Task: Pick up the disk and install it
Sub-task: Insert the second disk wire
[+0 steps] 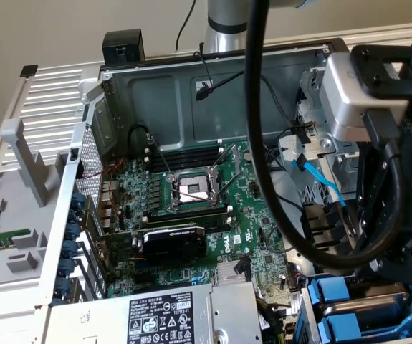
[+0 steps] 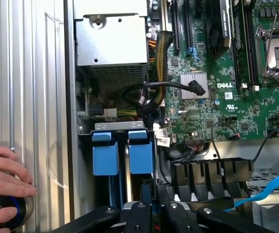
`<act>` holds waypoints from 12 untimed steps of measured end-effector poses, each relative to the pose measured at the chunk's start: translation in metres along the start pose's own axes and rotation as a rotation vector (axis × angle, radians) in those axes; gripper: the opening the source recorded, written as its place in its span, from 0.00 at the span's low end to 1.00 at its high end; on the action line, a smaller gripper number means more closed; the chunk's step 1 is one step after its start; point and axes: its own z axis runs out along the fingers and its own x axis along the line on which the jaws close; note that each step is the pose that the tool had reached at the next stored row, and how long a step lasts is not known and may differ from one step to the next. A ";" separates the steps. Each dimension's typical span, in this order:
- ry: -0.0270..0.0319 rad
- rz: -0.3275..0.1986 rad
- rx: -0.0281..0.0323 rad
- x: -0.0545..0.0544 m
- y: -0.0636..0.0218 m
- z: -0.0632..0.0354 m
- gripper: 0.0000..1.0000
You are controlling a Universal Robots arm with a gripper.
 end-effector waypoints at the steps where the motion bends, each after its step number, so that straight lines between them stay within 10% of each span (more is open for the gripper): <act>1: -0.0002 0.000 0.0006 0.000 0.0000 0.0002 0.16; 12: -0.0003 0.000 0.0066 0.000 0.0009 0.0016 0.16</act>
